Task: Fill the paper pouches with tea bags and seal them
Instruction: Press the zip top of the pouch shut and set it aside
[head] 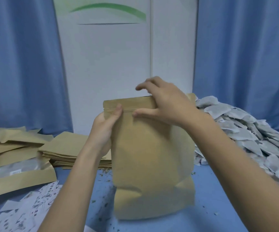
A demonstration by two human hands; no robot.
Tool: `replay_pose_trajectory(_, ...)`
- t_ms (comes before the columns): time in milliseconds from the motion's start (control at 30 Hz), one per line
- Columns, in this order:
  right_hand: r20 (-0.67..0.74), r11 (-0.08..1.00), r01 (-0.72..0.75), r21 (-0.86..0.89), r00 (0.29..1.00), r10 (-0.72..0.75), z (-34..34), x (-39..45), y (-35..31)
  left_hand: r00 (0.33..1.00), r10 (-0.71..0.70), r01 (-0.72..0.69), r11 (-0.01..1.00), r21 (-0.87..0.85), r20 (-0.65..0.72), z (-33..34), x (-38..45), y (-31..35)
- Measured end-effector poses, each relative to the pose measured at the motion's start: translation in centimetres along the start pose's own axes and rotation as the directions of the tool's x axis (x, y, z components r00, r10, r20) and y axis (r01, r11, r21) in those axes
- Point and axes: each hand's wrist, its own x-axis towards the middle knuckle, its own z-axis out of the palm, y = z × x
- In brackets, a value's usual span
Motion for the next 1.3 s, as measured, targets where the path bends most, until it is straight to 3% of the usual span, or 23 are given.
replay_pose_trajectory(67,0.082,0.999,-0.028,-0.037,0.996,0.031,0.1,0.9,-0.4,0.998,0.027,-0.028,0.999,-0.021,-0.051,0.3,-0.3,-0.2)
replay_pose_trajectory(267,0.199,0.964,-0.163,0.209,0.972,0.122,1.0,1.0,0.3,0.958,0.138,-0.108,0.985,0.132,-0.253,0.2,-0.9,-0.8)
replay_pose_trajectory(500,0.397,0.941,-0.215,0.261,0.912,0.098,0.7,2.2,-0.3,0.947,0.169,-0.121,0.975,0.185,-0.271,2.0,-1.3,-2.2)
replay_pose_trajectory(633,0.441,0.960,-0.188,0.207,0.894,0.080,0.5,2.4,-0.9,0.943,0.143,-0.127,0.989,0.073,-0.302,2.2,-1.3,-2.5)
replay_pose_trajectory(767,0.424,0.983,-0.137,0.119,0.902,0.075,0.8,2.6,-1.1,0.922,0.165,-0.139,0.985,0.099,-0.350,2.0,-1.0,-2.6)
replay_pose_trajectory(900,0.329,0.993,-0.089,0.081,0.943,0.058,1.7,2.9,-1.7,0.844,0.283,-0.185,0.951,0.248,-0.456,1.9,-0.5,-3.3)
replay_pose_trajectory(1033,0.415,0.985,-0.103,0.138,0.909,0.036,1.3,3.1,-0.8,0.815,0.337,-0.207,0.929,0.307,-0.472,1.7,-0.6,-3.9)
replay_pose_trajectory(1133,0.401,0.995,-0.059,0.081,0.916,0.022,1.6,3.1,-0.1,0.822,0.343,-0.207,0.924,0.322,-0.456,1.7,-0.8,-4.0)
replay_pose_trajectory(1233,0.322,0.998,-0.006,0.056,0.947,-0.012,2.4,2.9,-0.2,0.891,0.243,-0.170,0.962,0.216,-0.384,1.7,-0.8,-3.6)
replay_pose_trajectory(1300,0.357,0.996,-0.006,0.089,0.934,-0.027,2.5,2.9,0.0,0.922,0.204,-0.126,0.962,0.244,-0.330,1.4,-0.7,-3.4)
